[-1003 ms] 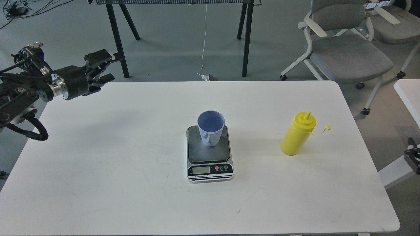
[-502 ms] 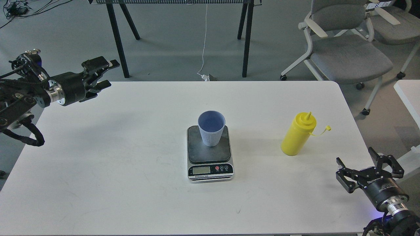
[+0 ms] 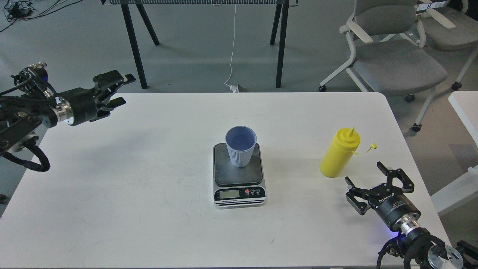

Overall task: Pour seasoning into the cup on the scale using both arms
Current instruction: 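Move the right gripper to the yellow squeeze bottle and grasp it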

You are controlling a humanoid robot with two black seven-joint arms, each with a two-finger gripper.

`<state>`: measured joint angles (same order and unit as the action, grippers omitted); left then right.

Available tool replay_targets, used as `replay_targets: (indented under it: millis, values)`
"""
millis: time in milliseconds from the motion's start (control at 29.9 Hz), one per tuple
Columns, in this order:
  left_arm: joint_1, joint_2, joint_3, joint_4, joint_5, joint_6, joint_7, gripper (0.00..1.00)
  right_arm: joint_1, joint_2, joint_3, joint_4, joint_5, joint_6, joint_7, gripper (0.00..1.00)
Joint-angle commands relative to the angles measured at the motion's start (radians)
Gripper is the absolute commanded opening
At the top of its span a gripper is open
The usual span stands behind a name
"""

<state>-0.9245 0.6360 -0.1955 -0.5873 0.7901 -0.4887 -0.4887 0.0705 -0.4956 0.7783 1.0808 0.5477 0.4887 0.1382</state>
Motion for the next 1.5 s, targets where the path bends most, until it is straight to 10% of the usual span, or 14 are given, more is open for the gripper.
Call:
replay_targets:
  millis: [0, 1471]
  values:
    - [0.004, 0.001, -0.001, 0.0, 0.0, 0.0, 0.0, 0.99, 0.026, 0.04, -0.02, -0.05, -0.011, 0.0, 0.0, 1.0]
    - [0.047, -0.005, -0.007, 0.0, -0.002, 0.0, 0.0, 0.99, 0.275, 0.258, -0.071, -0.323, -0.026, 0.0, 0.0, 0.97]
